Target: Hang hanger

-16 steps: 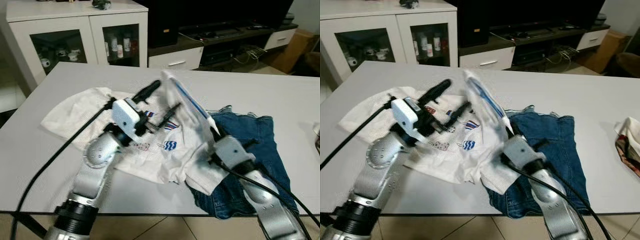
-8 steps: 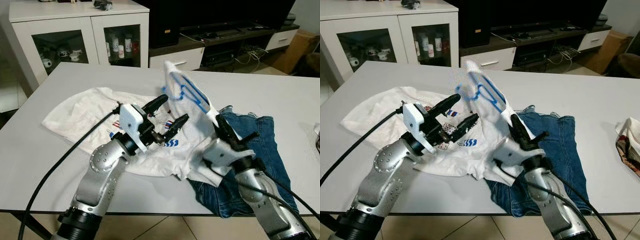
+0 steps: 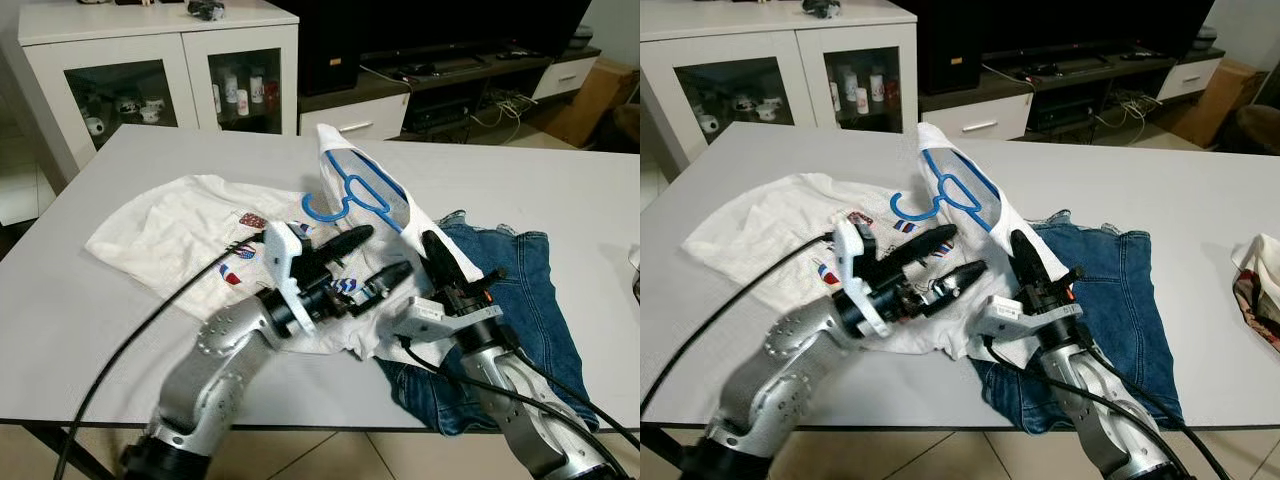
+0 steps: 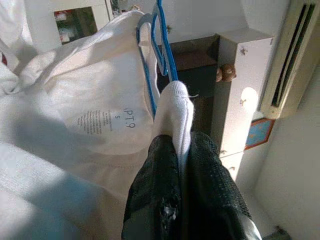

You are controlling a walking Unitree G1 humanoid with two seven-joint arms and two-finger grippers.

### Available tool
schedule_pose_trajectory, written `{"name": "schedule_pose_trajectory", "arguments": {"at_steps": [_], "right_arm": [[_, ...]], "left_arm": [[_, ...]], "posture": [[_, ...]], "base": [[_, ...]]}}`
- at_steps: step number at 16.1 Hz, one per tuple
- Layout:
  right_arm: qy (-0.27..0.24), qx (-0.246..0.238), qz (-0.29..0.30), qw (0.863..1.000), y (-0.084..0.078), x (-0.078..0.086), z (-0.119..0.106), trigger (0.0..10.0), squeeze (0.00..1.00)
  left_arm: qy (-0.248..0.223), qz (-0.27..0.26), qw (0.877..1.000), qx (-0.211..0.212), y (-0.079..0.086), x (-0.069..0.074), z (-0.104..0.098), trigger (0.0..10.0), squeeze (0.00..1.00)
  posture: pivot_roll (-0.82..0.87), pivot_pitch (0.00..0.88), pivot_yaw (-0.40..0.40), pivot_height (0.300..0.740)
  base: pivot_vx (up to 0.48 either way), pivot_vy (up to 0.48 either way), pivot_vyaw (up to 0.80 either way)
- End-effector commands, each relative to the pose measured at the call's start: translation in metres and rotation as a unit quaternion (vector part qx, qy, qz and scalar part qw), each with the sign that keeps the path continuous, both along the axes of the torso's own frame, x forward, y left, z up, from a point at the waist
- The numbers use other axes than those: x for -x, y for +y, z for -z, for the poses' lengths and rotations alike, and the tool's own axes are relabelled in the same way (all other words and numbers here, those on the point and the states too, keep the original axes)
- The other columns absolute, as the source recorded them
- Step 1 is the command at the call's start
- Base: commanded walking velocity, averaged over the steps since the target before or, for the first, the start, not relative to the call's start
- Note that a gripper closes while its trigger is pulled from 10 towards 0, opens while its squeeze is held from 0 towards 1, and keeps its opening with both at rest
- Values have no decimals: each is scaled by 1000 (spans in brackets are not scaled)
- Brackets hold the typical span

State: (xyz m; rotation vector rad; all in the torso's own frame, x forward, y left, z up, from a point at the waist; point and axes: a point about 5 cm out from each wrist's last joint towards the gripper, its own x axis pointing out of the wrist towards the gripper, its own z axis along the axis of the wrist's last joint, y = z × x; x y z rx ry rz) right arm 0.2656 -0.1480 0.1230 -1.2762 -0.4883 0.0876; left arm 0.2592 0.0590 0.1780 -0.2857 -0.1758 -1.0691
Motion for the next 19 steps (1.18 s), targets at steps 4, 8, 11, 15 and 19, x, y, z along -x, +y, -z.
{"name": "schedule_pose_trajectory", "arguments": {"at_steps": [4, 8, 11, 15, 19], "right_arm": [[-83, 12, 23, 996, -1, 0, -17, 10000, 0], [-107, 35, 17, 994, 4, 2, -15, 10000, 0], [-118, 44, 23, 992, 4, 2, -13, 10000, 0], [-174, 35, 26, 984, 5, 5, -24, 10000, 0], [-213, 24, 6, 977, 12, 10, -31, 10000, 0]], "left_arm": [[27, 17, 998, 47, -4, -3, -19, 10000, 0], [59, 58, 991, 101, -6, -1, -32, 10000, 0], [76, 87, 988, 100, -5, 4, -30, 10000, 0], [97, 76, 988, 90, -7, 3, -26, 10000, 0], [102, 71, 989, 80, -6, 3, -24, 10000, 0]], "posture": [[40, 33, -28, 740], [43, 33, -33, 740], [44, 32, -39, 740], [52, 32, -40, 740], [55, 31, -38, 740]], "base": [[0, 0, 0], [0, 0, 0], [0, 0, 0], [0, 0, 0], [0, 0, 0]]}}
